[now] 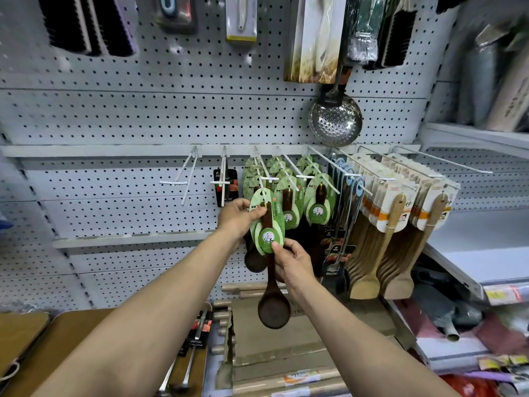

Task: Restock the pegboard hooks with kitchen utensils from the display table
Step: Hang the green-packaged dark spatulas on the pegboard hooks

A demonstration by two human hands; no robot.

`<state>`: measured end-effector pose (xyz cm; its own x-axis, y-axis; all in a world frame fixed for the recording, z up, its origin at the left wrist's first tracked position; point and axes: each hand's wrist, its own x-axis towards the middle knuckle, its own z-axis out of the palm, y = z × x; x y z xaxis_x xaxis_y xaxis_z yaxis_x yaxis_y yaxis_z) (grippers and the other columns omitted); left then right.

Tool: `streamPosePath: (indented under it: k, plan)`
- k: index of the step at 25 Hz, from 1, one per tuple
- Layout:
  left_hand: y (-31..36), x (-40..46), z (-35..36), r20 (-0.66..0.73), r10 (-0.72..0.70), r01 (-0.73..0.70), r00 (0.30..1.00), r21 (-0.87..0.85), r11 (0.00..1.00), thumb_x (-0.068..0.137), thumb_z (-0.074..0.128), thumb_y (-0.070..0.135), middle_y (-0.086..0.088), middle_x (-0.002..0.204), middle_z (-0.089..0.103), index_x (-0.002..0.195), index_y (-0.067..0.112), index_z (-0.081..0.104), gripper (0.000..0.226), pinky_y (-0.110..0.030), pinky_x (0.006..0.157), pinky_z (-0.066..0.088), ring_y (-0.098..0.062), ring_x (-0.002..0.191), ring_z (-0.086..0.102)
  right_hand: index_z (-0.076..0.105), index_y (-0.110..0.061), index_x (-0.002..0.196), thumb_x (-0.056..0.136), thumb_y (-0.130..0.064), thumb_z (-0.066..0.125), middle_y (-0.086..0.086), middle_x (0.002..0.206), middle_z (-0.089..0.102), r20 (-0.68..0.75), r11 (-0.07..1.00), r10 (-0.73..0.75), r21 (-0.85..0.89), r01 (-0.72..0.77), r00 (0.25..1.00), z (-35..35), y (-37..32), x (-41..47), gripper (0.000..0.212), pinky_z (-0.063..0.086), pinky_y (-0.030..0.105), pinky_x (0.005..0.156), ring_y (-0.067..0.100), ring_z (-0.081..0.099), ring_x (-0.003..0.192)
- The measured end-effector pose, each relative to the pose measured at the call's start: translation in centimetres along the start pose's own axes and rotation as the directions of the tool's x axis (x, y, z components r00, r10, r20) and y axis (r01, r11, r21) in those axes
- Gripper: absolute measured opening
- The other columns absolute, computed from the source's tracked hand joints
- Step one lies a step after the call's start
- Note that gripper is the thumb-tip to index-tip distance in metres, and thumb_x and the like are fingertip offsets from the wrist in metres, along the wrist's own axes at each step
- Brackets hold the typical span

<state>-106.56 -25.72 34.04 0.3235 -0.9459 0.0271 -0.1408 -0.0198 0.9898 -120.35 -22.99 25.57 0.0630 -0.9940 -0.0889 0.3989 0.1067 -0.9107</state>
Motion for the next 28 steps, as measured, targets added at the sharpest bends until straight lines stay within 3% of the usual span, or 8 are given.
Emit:
streamPosePath:
  k: [5,10,15,20,24,26,28]
  plan:
    - [0.1,2.0,0.3,0.000,-0.007,0.007,1.000,-0.006,1.000,0.075,0.081,0.020,-0.013,0.096,0.074,0.095,0.007,0.067,0.028,-0.045,0.089,0.056,-0.028,0.092,0.071,0.064,-0.013,0.108,0.092,-0.011,0.068,0.017,0.101,0.075,-0.040,1.000,0.014,-0.010,-0.015,0.999,0.6,0.0,2.4,0.017,0.058,0.039,0.089,0.024,0.072,0.093]
    - [0.1,2.4,0.6,-0.020,-0.010,0.010,1.000,0.001,1.000,0.077,0.080,0.017,-0.011,0.101,0.072,0.105,0.008,0.066,0.033,-0.036,0.088,0.055,-0.023,0.093,0.069,0.063,-0.015,0.116,0.091,-0.010,0.069,0.015,0.105,0.075,-0.058,0.998,0.057,0.019,-0.056,0.997,0.9,0.3,3.4,0.026,0.057,0.036,0.091,0.024,0.071,0.101]
    - [0.1,1.2,0.5,-0.074,-0.003,0.006,0.997,0.039,0.999,0.080,0.077,0.017,-0.006,0.096,0.072,0.103,0.010,0.067,0.026,-0.023,0.063,0.050,-0.019,0.084,0.068,0.065,-0.018,0.111,0.092,-0.012,0.068,0.012,0.103,0.075,-0.050,0.994,0.102,-0.031,-0.103,0.994,0.8,0.1,3.4,0.021,0.056,0.031,0.088,0.020,0.071,0.099]
    - [-0.5,-0.2,-0.2,-0.125,-0.019,0.027,0.992,0.062,0.998,0.080,0.077,0.017,-0.007,0.096,0.072,0.099,0.012,0.067,0.022,-0.029,0.076,0.054,-0.023,0.089,0.069,0.063,-0.016,0.120,0.091,-0.017,0.071,0.009,0.107,0.074,-0.041,0.977,0.125,-0.167,-0.130,0.991,0.6,0.0,3.6,0.030,0.056,0.030,0.087,0.018,0.070,0.100]
    - [-0.9,-2.3,-2.0,-0.130,-0.030,0.053,0.991,0.174,0.983,0.080,0.078,0.023,-0.005,0.113,0.067,0.116,0.012,0.062,0.041,-0.030,0.082,0.050,-0.021,0.099,0.064,0.058,-0.011,0.133,0.082,-0.037,0.078,0.011,0.120,0.069,-0.132,0.810,0.103,-0.564,-0.160,0.986,0.7,-1.7,2.6,0.061,0.051,0.042,0.102,0.027,0.065,0.112]
    - [-0.6,-3.5,-3.4,-0.099,-0.005,0.036,0.995,0.314,0.949,0.078,0.080,0.026,-0.007,0.122,0.063,0.123,0.013,0.059,0.051,-0.035,0.093,0.049,-0.024,0.109,0.060,0.055,-0.012,0.138,0.085,-0.040,0.074,0.010,0.130,0.063,-0.073,0.620,0.033,-0.781,-0.078,0.997,1.1,-4.6,0.7,0.063,0.046,0.037,0.105,0.027,0.060,0.120]
    - [0.2,-4.9,-5.2,-0.041,0.050,-0.025,0.998,0.469,0.883,0.077,0.081,0.027,-0.007,0.126,0.060,0.125,0.016,0.056,0.055,-0.035,0.093,0.050,-0.026,0.113,0.058,0.049,-0.011,0.142,0.090,-0.041,0.069,0.010,0.140,0.057,0.032,0.386,-0.031,-0.922,0.042,0.999,2.0,-7.3,-1.3,0.064,0.043,0.035,0.106,0.028,0.054,0.128]
